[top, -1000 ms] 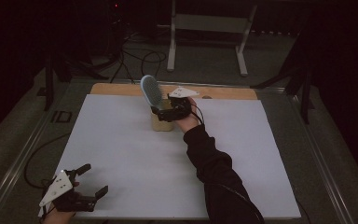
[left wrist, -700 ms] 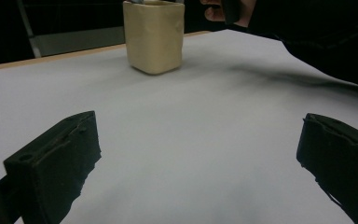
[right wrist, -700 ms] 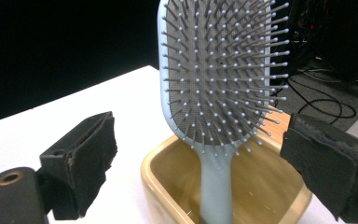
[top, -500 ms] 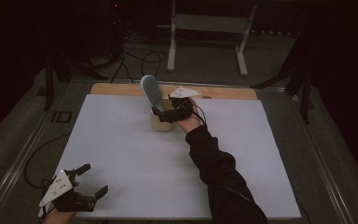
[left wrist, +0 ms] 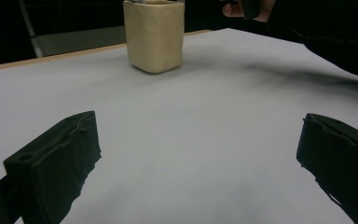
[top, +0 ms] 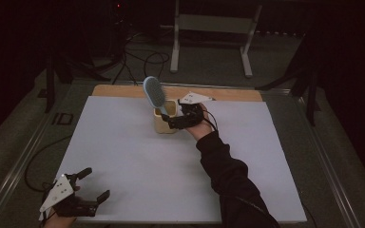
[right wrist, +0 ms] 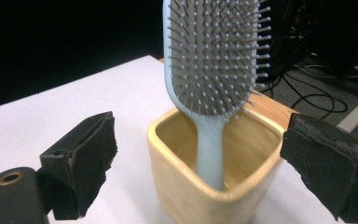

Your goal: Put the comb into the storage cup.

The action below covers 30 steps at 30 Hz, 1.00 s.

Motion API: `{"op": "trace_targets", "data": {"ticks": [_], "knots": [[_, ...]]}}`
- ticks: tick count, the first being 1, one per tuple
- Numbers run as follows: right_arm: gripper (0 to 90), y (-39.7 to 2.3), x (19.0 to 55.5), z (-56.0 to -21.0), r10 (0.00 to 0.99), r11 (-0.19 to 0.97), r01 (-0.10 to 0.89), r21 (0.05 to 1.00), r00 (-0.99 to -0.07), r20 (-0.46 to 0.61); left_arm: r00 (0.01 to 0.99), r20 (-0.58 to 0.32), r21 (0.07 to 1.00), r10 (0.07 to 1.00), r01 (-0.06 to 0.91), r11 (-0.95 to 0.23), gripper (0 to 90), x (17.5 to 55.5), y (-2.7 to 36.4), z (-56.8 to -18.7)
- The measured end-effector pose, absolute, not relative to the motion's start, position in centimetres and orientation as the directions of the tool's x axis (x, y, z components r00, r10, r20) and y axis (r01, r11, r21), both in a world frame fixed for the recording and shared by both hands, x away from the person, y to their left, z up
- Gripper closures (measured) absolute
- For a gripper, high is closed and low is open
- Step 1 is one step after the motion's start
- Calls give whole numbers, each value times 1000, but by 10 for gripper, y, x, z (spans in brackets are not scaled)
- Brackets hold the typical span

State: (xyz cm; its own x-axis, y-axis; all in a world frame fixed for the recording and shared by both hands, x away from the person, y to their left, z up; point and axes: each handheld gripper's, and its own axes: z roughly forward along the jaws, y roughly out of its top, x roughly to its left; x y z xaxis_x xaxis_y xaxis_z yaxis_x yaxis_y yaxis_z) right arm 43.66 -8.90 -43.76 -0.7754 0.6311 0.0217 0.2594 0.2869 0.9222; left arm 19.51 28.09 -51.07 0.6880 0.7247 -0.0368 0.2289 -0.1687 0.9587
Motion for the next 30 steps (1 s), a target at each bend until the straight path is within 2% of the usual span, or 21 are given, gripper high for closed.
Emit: {"op": "trace_targets", "data": {"ticks": [30], "knots": [[99,-158,406,-447,655,292,298,909,-755,38,685,-35,956,727,236,-176,0,196,279,-512]]}}
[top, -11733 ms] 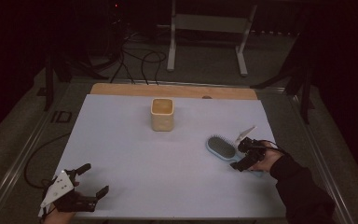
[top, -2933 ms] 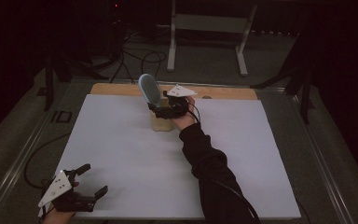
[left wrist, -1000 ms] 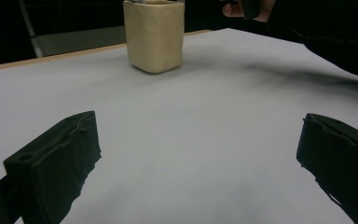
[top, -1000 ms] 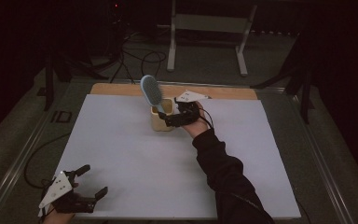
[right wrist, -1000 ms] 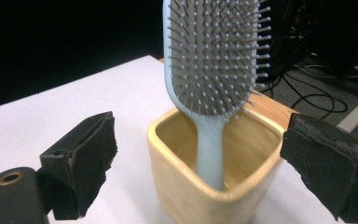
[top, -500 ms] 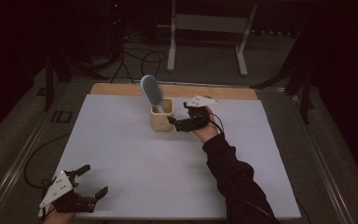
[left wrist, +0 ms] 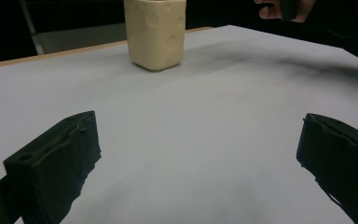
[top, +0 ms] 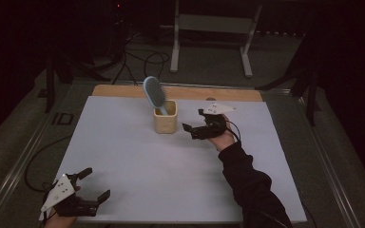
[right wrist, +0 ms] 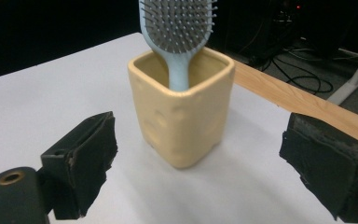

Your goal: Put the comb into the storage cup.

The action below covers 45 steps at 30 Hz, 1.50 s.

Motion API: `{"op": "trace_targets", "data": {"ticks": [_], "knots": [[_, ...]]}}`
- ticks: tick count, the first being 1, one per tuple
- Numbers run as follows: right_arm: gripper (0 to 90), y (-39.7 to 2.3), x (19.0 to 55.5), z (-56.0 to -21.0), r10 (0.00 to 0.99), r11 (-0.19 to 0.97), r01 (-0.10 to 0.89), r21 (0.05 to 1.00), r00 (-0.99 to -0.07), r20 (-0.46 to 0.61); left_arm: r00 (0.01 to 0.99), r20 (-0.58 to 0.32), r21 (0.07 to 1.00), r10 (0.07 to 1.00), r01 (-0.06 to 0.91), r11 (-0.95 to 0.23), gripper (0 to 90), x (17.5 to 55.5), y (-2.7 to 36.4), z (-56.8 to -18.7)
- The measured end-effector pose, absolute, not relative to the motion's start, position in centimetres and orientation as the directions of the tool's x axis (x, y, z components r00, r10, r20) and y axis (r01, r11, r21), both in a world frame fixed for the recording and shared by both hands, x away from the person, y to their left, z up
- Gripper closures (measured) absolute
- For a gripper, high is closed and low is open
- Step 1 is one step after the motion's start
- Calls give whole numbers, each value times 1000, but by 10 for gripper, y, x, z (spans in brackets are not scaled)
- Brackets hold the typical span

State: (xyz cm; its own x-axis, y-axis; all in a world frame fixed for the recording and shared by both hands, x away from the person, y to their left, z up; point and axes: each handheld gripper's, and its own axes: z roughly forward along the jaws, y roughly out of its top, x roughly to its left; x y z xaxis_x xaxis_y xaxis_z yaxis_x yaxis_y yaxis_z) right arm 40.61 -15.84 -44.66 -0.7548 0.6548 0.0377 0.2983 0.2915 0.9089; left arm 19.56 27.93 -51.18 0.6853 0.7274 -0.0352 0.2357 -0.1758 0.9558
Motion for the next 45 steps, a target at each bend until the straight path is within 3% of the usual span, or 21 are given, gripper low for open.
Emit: {"op": "trace_targets", "data": {"ticks": [31,45], "knots": [[90,-218,347,-482,638,341,339,877,-769,49,682,-31,955,731,236,-179,0,195,279,-512],[91,-251,307,-492,678,317,352,881,-734,50,683,-32,955,730,236,-179,0,195,279,-512]]}}
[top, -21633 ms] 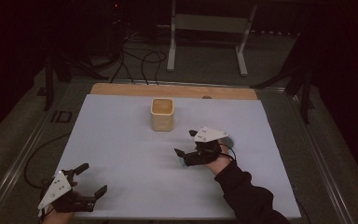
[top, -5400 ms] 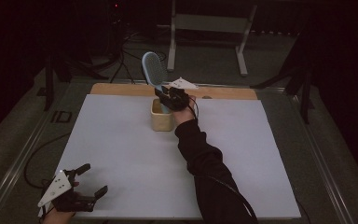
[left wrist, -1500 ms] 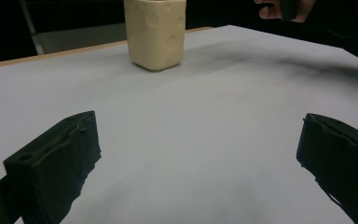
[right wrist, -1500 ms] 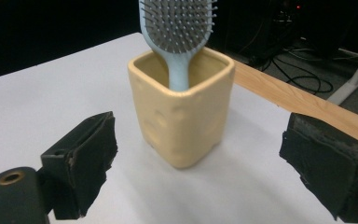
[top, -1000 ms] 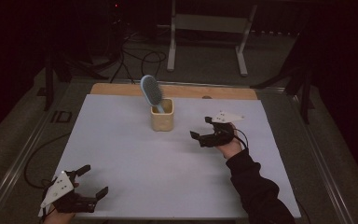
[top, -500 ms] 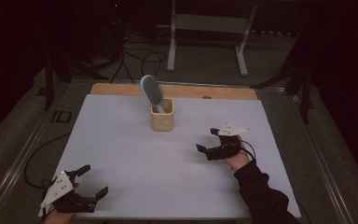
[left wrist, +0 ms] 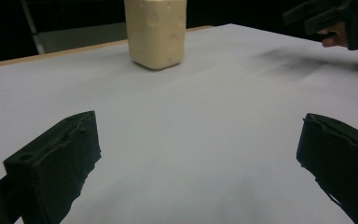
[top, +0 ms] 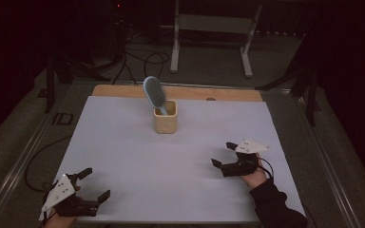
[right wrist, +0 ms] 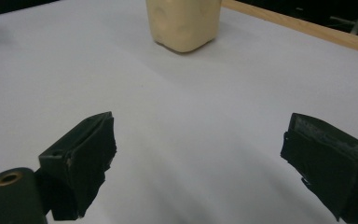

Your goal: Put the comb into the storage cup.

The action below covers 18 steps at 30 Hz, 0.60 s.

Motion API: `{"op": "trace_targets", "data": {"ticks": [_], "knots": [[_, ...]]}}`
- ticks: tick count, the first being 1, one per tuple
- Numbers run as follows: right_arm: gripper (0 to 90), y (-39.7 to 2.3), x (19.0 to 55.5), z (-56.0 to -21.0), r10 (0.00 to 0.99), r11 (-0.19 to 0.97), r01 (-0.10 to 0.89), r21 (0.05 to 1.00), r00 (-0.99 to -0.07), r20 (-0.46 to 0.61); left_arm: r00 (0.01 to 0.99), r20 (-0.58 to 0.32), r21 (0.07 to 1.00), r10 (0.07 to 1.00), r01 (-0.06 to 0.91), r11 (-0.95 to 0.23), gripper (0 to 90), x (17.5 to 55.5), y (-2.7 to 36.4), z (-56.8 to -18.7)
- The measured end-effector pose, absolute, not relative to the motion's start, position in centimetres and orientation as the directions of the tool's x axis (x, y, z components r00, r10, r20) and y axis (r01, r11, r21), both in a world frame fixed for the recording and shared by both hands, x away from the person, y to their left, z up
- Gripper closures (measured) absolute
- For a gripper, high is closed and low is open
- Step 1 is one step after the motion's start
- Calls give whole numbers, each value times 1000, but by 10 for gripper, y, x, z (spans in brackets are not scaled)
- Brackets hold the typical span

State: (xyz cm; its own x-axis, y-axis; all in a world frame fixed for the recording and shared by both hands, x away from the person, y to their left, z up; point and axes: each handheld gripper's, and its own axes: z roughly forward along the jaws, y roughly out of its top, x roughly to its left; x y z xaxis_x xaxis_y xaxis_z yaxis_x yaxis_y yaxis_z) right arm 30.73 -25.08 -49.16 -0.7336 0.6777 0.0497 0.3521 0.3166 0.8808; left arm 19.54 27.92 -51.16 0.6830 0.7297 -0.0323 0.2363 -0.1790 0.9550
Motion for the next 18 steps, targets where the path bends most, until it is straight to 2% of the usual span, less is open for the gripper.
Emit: {"op": "trace_targets", "data": {"ticks": [6,18], "knots": [[91,-268,289,-498,714,281,377,882,-696,70,683,-32,955,730,236,-179,0,195,279,-511],[91,-287,266,-502,756,279,379,882,-654,42,684,-30,955,729,235,-180,0,195,279,-511]]}}
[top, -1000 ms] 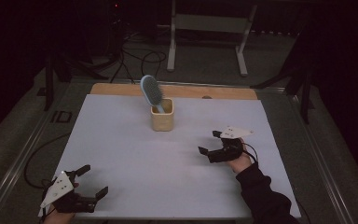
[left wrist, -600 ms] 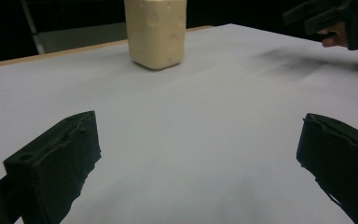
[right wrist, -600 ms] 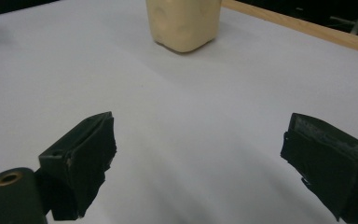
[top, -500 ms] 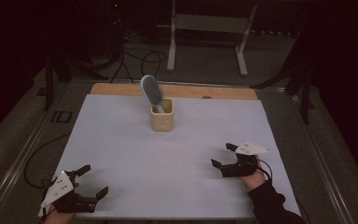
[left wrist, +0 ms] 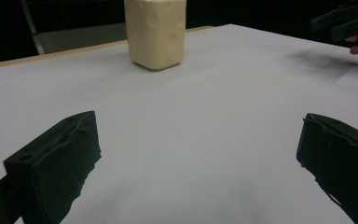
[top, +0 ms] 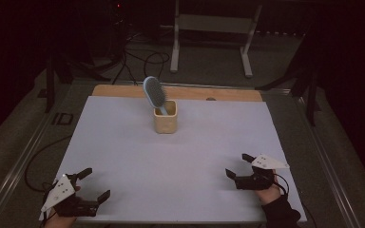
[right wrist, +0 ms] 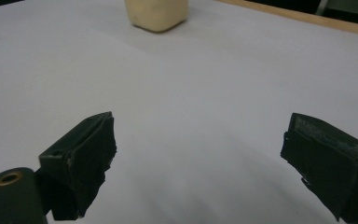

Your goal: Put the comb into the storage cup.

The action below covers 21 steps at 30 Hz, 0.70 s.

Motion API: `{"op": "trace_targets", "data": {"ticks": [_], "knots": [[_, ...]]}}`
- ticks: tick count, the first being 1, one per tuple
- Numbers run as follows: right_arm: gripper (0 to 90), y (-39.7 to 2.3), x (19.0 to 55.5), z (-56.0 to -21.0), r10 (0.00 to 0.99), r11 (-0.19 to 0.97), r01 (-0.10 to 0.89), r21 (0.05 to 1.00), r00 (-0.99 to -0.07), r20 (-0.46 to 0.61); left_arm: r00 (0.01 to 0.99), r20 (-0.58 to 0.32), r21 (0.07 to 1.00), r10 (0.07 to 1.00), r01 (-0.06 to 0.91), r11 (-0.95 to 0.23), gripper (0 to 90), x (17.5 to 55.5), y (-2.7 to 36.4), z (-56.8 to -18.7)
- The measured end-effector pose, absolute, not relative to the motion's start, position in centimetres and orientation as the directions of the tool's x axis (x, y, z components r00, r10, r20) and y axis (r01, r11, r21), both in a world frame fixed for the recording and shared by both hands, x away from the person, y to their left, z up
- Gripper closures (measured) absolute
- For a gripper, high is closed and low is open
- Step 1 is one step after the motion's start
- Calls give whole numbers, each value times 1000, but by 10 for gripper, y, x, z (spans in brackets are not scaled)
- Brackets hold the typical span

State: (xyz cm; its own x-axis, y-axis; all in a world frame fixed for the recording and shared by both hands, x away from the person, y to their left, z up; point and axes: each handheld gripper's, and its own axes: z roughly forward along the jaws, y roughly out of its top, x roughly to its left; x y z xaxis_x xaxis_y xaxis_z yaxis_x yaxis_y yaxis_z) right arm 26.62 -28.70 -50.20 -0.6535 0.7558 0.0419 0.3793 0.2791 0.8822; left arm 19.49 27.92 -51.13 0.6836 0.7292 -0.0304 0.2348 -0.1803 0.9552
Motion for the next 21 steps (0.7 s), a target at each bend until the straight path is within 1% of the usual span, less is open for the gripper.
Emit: {"op": "trace_targets", "data": {"ticks": [8,13,21], "knots": [[91,-291,257,-508,769,266,407,874,-636,62,684,-30,955,729,235,-180,0,195,279,-511],[91,-286,254,-513,763,309,409,859,-645,33,684,-30,955,729,235,-181,0,195,279,-511],[91,-284,256,-513,758,305,396,866,-652,32,689,-26,955,724,231,-186,0,195,279,-511]]}}
